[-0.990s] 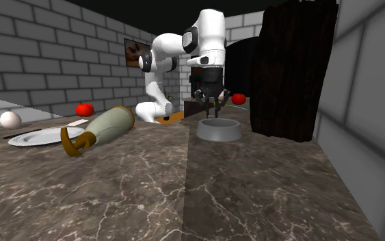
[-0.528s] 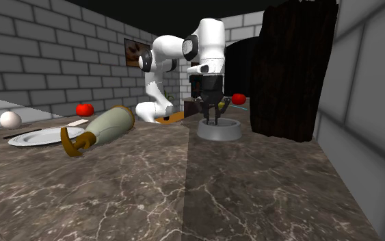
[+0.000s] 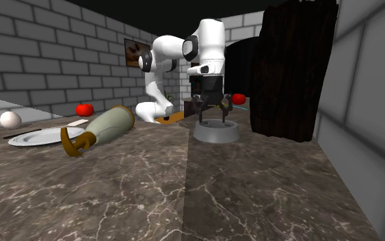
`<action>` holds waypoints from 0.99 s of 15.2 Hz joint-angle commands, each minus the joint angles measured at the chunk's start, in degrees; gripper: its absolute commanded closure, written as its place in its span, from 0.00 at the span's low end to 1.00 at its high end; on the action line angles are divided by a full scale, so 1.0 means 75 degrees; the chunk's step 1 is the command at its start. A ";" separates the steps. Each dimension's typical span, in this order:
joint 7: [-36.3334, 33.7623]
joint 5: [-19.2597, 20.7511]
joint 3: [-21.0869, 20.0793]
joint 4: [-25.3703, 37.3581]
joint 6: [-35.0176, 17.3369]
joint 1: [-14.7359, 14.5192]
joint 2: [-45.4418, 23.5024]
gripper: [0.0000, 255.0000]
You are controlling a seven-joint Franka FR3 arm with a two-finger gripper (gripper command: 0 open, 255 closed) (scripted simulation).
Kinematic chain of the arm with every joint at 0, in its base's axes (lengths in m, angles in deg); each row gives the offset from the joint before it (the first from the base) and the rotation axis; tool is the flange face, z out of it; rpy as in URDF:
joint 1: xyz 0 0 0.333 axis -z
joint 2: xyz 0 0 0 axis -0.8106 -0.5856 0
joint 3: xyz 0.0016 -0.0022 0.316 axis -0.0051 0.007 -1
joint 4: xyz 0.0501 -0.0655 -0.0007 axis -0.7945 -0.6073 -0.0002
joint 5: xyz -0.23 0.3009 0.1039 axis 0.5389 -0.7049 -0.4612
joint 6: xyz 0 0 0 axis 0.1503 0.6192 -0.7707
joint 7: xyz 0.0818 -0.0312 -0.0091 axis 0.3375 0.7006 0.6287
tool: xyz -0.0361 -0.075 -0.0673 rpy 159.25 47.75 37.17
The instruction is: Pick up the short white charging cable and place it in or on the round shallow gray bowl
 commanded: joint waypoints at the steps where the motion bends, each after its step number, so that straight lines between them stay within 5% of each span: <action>1: -0.0001 0.0004 0.0002 0.0003 0.0002 0.0000 -0.0010 0.00; 7: -0.0006 0.0027 -0.0016 0.1091 0.1016 -0.0046 -0.0087 0.00; 15: -0.0006 0.0026 -0.0016 0.1088 0.1014 -0.0046 -0.0085 0.00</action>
